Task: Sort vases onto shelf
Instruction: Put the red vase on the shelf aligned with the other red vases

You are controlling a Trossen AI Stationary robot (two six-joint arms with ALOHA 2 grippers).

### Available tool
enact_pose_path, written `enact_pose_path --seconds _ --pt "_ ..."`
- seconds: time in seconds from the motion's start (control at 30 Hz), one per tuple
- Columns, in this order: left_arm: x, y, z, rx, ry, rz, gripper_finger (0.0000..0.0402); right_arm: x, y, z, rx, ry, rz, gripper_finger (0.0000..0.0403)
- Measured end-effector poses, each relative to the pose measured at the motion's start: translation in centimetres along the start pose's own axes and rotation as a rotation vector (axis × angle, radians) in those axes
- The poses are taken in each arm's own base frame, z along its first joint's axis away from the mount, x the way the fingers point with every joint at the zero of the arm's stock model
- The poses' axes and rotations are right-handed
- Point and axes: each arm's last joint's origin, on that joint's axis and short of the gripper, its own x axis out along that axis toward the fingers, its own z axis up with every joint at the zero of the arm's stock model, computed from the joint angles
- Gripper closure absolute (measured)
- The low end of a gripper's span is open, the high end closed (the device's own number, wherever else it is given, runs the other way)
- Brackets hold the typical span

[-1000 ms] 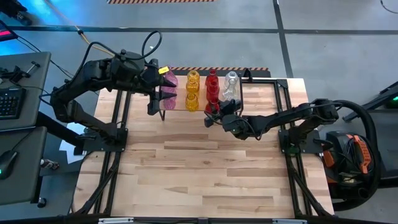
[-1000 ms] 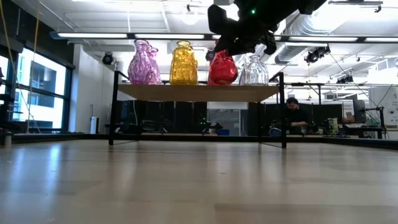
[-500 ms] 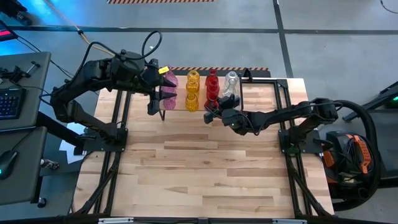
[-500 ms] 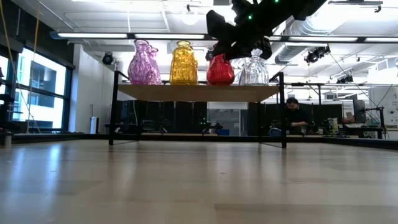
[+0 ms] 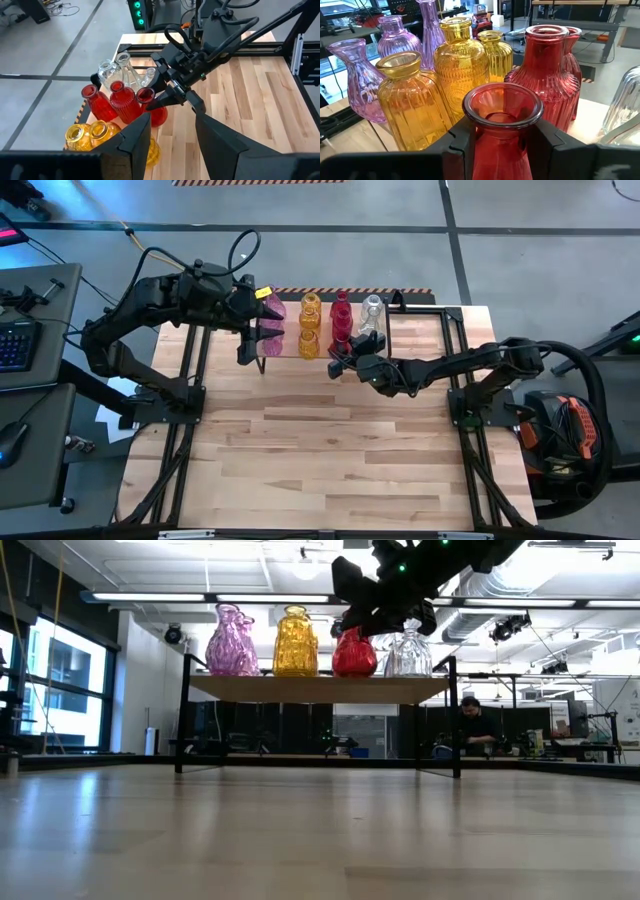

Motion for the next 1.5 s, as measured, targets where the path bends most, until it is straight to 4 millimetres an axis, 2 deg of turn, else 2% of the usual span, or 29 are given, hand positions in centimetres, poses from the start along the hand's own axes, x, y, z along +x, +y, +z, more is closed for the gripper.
enact_pose_path --seconds 0.33,1.13,1.33,1.43,1.5 --pt "0.0 0.0 0.0 0.002 0.000 0.000 0.0254 0.0 0.0 -0.1 -0.001 0.009 0.003 0.0254" --pt "0.0 0.0 0.0 -0.001 0.000 0.000 0.0254 0.0 0.0 -0.1 -0.006 0.022 0.025 0.0249" --pt "0.0 0.0 -0.1 0.000 0.007 -0.001 0.0254 0.0 -0.1 -0.1 -0.013 0.014 0.002 0.0236" --pt "-1.0 0.0 -0.6 -0.006 0.030 -0.005 0.0254 0.0 -0.1 -0.2 -0.013 0.014 0.001 0.0230" --pt "-2.5 0.0 -0.9 -0.029 0.007 -0.003 0.0254 0.0 -0.1 -0.1 -0.012 0.014 0.002 0.0229"
